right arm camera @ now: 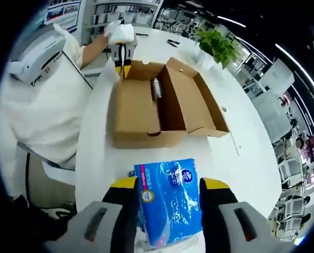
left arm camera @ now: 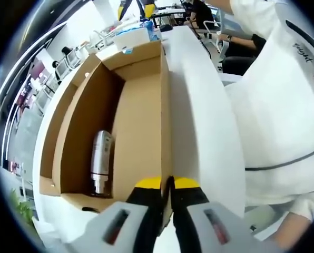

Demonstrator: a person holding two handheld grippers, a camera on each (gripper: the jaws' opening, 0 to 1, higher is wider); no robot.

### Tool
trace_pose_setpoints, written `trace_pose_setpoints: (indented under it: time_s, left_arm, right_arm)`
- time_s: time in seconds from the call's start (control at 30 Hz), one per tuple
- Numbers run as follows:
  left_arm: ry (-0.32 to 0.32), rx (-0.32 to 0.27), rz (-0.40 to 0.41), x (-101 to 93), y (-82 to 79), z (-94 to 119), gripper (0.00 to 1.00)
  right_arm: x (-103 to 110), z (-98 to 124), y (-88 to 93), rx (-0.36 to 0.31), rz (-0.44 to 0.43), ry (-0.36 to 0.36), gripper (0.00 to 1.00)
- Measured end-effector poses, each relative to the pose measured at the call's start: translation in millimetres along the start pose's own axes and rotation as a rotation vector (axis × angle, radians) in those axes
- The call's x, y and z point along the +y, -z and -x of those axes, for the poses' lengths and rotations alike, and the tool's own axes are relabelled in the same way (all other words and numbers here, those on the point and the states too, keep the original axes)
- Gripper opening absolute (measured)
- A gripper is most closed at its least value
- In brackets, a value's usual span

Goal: Operate the shoe box by opening the lid, removing the specified soft item, and placing it in the target area until the item is outside and the box remains undamaged.

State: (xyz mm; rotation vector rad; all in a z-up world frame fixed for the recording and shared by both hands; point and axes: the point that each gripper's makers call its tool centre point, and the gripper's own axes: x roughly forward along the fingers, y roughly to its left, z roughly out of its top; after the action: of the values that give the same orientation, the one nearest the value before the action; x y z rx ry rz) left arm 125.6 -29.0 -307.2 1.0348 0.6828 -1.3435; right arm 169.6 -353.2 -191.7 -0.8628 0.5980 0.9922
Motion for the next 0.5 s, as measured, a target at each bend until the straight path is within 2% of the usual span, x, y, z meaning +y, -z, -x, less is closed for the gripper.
trace_pose_setpoints:
  time_s: [0.07, 0.17, 0.23, 0.33, 0.37, 0.47, 0.5]
  left_arm:
    - [-0.001, 0.000, -0.001, 0.3, -0.2, -0.1, 0.04]
    - [0.002, 0.004, -0.004, 0.3, -0.2, -0.2, 0.04]
    - [0.004, 0.007, -0.011, 0.5, -0.3, -0.2, 0.04]
    - [0.003, 0.005, -0.024, 0.2, -0.5, -0.2, 0.04]
    - [0.001, 0.003, -0.025, 0.1, -0.4, -0.2, 0.04]
    - [-0.002, -0.007, -0.010, 0.0, -0.7, -0.3, 0.04]
    - [-0.001, -0.008, -0.006, 0.3, -0.5, -0.3, 0.04]
  right_arm:
    - [-6.7, 0.0, -3.4, -0.046, -0.012, 0.038, 0.38]
    - [-15.1, 1.0, -6.7, -0.106, -0.084, 0.093, 0.39]
    - [-21.1, 2.4, -9.2, -0.170, -0.113, 0.126, 0.39]
    - [-28.6, 5.2, -16.3, -0.281, -0.178, 0.176, 0.46]
    - [-31.2, 6.3, -13.8, -0.303, -0.222, 0.184, 0.51]
    - [-32.2, 9.9, -15.0, -0.364, -0.324, 0.161, 0.49]
    - [-34.7, 13.9, -18.5, -0.409, -0.351, 0.171, 0.49]
